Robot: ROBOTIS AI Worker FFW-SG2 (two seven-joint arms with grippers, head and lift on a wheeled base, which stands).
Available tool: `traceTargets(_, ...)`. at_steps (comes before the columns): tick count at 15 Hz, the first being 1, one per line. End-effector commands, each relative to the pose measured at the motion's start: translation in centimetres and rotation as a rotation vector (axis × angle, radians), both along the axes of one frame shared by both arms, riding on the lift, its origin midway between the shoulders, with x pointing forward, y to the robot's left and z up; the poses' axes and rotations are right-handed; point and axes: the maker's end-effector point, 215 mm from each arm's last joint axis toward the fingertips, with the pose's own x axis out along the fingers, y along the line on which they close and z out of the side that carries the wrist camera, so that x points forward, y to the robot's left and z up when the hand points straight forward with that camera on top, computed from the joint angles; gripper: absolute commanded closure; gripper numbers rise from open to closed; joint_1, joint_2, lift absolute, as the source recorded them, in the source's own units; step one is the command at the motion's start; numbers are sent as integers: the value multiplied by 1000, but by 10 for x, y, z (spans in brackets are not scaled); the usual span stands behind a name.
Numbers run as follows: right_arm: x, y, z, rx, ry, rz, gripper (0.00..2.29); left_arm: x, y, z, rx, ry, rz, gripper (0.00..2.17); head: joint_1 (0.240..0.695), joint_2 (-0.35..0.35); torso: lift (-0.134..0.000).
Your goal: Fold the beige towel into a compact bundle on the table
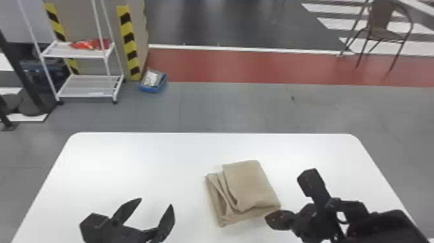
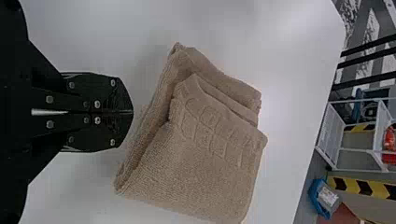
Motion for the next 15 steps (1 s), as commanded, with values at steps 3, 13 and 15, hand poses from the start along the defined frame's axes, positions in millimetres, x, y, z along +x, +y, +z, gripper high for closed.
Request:
traceTargets(3, 23, -10, -14, -46, 24, -24, 1720, -1, -1, -1, -1, 2, -2, 87, 695, -107, 0)
traceTargets(13, 109, -56, -18, -211, -6, -177, 1720, -4, 1, 5, -3, -14, -2, 87, 695, -138, 0)
traceTargets(15, 126, -66, -19, -250, -28, -214, 1720, -5, 1, 3, -2, -9, -3, 87, 695, -150, 0)
